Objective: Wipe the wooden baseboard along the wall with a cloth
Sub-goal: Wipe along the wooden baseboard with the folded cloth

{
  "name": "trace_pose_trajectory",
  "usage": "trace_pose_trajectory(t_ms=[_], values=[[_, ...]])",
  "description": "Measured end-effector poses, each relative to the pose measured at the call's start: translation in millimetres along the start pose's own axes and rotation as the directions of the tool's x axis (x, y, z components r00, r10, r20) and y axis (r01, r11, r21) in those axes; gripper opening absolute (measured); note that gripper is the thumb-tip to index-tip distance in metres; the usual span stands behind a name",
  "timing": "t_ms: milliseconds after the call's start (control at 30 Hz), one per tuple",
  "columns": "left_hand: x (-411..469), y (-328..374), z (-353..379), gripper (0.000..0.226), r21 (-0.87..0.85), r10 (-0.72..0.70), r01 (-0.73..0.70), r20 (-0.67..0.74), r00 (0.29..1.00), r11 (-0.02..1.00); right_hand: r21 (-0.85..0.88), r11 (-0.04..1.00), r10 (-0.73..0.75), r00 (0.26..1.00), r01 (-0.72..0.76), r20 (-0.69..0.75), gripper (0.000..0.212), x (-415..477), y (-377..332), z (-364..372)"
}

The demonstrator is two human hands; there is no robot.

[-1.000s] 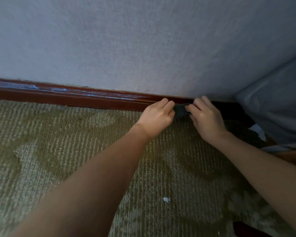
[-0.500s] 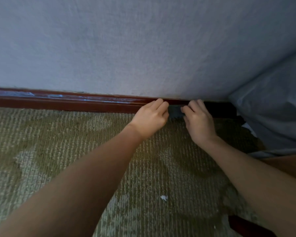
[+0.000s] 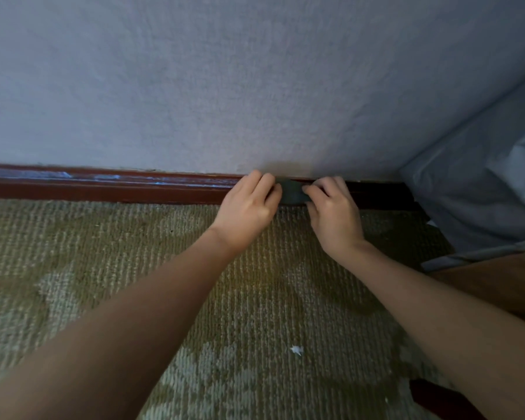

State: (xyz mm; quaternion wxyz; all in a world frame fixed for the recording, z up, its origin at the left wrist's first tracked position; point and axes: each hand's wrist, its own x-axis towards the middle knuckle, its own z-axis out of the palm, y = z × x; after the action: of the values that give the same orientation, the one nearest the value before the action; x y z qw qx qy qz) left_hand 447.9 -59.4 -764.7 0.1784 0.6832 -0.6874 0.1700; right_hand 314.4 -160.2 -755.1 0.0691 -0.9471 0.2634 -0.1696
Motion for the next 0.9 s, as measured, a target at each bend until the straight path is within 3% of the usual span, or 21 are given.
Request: trace_pose_trajectory(t_ms=[233, 400, 600, 800, 900], values=[[-20, -21, -4, 0.024, 0.075, 0.016, -0.018, 0.03, 0.999, 0.997, -0.029, 0.994, -0.109, 0.993, 0.11, 0.036, 0.024, 14, -21, 4], [-32, -19, -5, 0.03, 0.06, -0.072, 0.07, 0.037, 0.997, 0.996, -0.079, 0.984, -0.158, 0.986, 0.163, 0.06, 0.021, 16, -30, 8], [-22, -15, -5, 0.027, 0.008, -0.104, 0.104, 0.0, 0.995, 0.995, -0.05, 0.993, -0.109, 0.994, 0.11, 0.023, 0.029, 14, -24, 2], [-25, -15, -7, 0.032, 0.024, -0.086, 0.084, 0.08, 0.993, 0.996, -0.051, 0.995, -0.086, 0.994, 0.09, 0.062, 0.029, 11, -30, 9], [-22, -17, -11, 0.033, 0.004, -0.109, 0.109, 0.027, 0.994, 0.994, -0.027, 0.997, -0.072, 0.997, 0.073, 0.012, 0.031, 10, -31, 7]])
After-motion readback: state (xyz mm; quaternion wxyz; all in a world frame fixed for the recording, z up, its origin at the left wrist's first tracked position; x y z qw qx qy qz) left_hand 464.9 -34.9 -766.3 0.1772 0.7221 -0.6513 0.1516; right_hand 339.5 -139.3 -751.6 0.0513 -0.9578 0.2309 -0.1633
